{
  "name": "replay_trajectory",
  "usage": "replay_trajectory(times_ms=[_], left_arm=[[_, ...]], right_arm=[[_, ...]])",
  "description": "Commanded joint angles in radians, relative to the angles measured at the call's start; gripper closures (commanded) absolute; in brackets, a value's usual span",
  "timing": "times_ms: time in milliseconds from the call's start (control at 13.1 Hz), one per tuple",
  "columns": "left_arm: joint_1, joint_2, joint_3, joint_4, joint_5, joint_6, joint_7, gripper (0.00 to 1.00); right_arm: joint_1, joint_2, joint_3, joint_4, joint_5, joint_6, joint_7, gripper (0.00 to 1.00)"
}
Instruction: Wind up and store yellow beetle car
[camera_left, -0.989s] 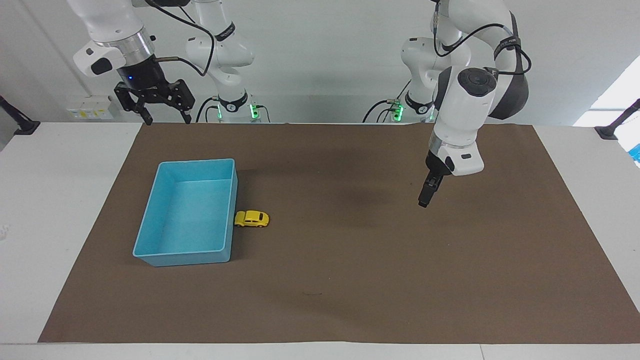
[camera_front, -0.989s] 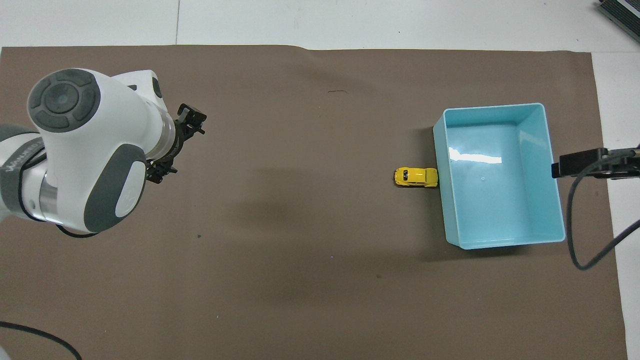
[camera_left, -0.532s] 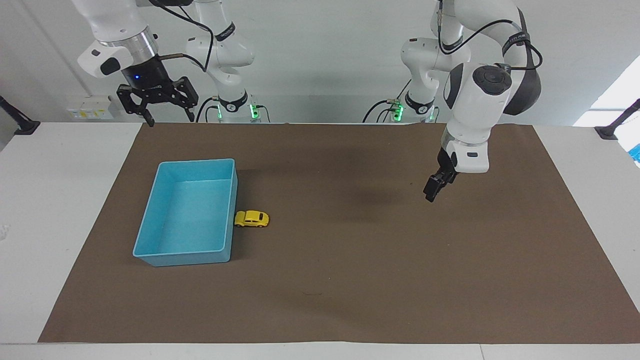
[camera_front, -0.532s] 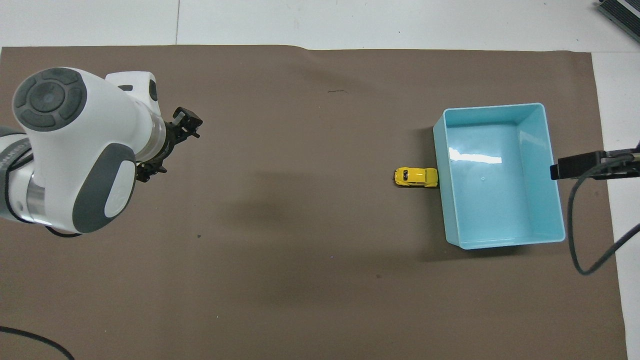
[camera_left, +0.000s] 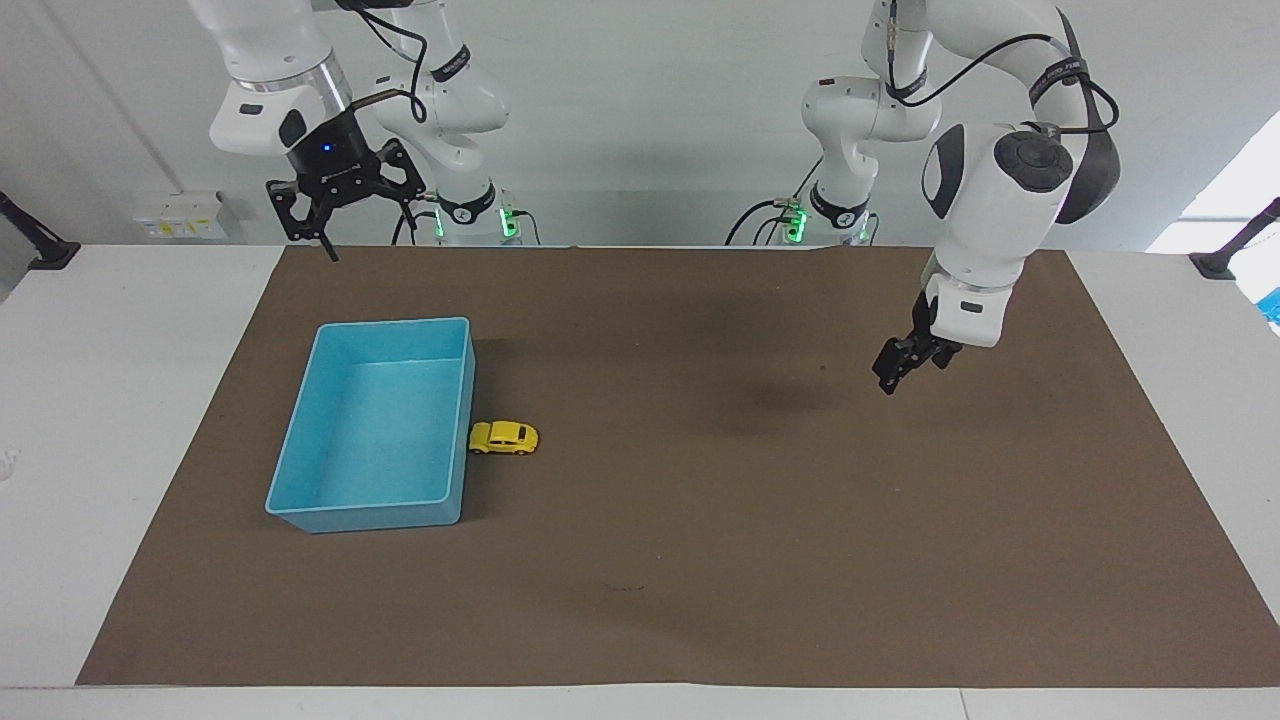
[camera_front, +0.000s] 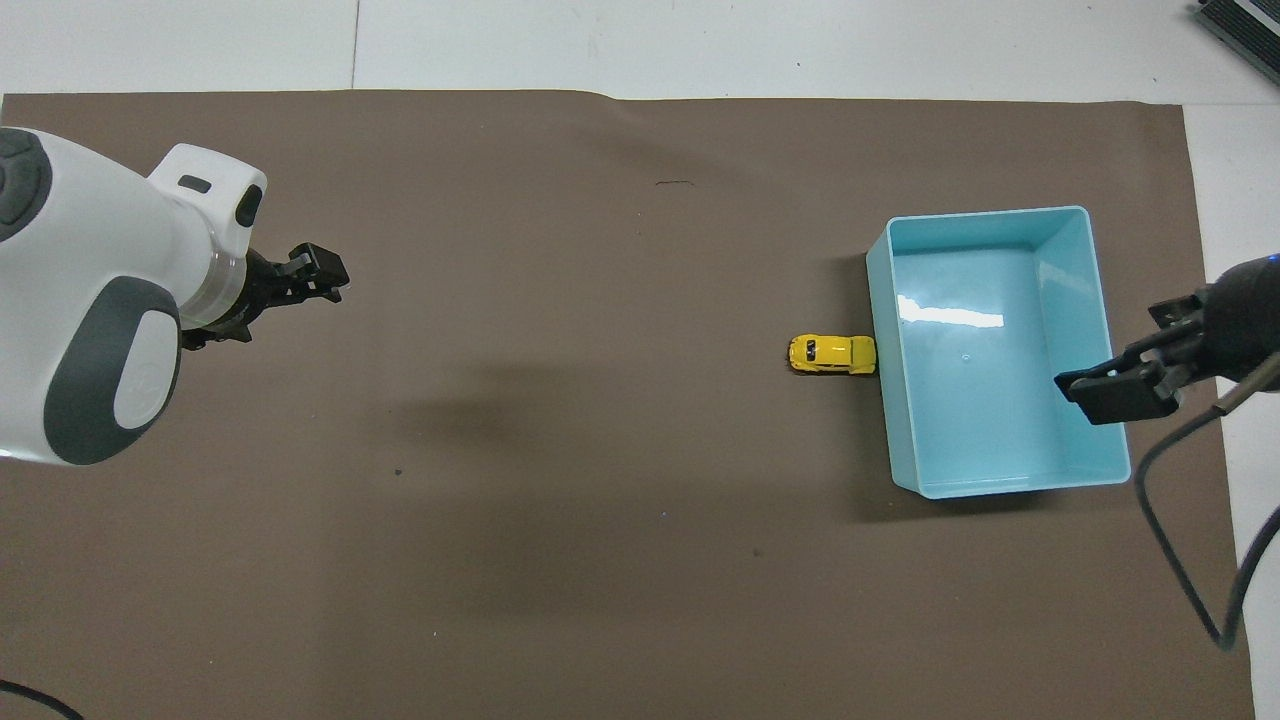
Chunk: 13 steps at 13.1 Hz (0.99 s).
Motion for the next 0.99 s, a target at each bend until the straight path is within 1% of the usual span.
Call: replay_trajectory(times_ms=[0, 152, 304, 456, 685, 913], left_arm=[[0.035, -0.035, -0.010, -0.036, 0.003, -0.012, 0.085, 0.00], [0.061, -0.045, -0.010, -0.043, 0.003, -0.012, 0.148, 0.00], [0.091, -0.061, -0.010, -0.057, -0.001, -0.012, 0.207, 0.00], [0.115, -0.073, -0.010, -0.072, -0.009, -0.012, 0.263, 0.00], [0.163, -0.090, -0.010, -0.071, -0.029, -0.044, 0.375, 0.00], [0.209, -0.105, -0.009, -0.069, -0.037, -0.078, 0.490, 0.00]], right_arm=[[0.024, -0.018, 0.001, -0.006, -0.027, -0.023, -0.130, 0.00], [0.027, -0.018, 0.001, -0.006, -0.027, -0.031, -0.217, 0.00], [0.030, -0.018, 0.002, -0.006, -0.029, -0.030, -0.352, 0.00], [0.053, -0.018, 0.002, -0.006, -0.038, -0.030, -0.432, 0.00], [0.070, -0.018, 0.002, -0.003, -0.042, -0.017, -0.591, 0.00], [0.089, -0.018, 0.004, -0.003, -0.042, -0.017, -0.653, 0.00]])
